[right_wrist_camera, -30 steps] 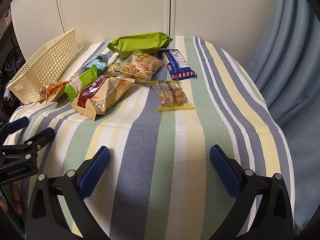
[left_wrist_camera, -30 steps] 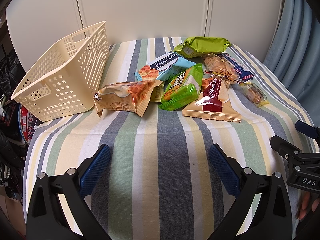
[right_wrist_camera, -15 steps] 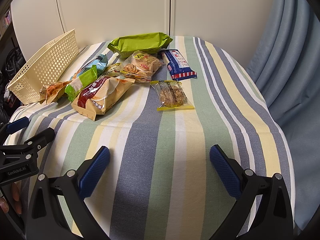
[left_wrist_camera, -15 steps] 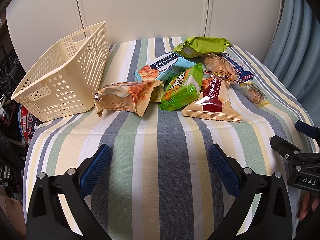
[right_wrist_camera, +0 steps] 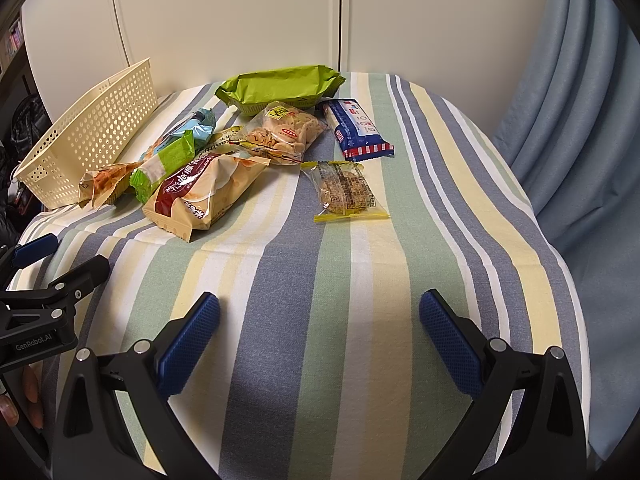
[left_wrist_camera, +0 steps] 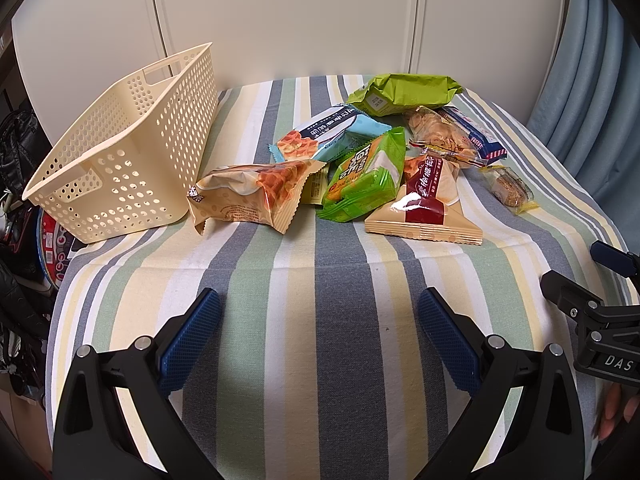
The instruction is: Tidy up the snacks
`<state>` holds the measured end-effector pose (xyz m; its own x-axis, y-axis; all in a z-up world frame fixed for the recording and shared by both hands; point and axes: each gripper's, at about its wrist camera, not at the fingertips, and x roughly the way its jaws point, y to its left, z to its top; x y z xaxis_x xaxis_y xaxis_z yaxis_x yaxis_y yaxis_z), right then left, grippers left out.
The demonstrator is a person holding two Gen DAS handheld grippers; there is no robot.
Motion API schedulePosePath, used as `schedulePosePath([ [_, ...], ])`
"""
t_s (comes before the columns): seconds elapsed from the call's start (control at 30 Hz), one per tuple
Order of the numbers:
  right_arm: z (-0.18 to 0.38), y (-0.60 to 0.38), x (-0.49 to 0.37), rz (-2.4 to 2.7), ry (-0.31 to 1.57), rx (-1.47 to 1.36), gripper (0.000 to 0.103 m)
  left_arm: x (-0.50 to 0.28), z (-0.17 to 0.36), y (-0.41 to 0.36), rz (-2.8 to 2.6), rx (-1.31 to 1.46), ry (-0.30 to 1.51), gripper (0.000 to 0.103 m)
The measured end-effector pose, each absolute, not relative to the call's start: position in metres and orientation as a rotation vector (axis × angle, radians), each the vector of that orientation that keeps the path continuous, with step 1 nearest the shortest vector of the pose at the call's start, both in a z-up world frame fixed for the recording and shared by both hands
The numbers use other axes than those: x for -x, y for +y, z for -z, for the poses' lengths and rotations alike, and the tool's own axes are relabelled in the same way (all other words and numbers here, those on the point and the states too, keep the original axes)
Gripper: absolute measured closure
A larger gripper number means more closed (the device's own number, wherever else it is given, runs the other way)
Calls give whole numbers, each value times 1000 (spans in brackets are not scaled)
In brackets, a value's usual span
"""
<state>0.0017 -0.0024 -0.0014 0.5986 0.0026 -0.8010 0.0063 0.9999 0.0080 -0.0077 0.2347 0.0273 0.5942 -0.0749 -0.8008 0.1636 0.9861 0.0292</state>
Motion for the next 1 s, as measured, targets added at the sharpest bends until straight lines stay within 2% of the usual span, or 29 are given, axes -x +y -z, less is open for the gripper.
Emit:
schedulePosePath([
  [0.7, -4, -4, -7, -17, 936, -13, 5, 2, -30, 241, 192, -74, 940, 2],
  [1.0, -10, -22, -27, -9, 927, -70, 5, -36, -46, 272, 180, -13, 930, 2],
])
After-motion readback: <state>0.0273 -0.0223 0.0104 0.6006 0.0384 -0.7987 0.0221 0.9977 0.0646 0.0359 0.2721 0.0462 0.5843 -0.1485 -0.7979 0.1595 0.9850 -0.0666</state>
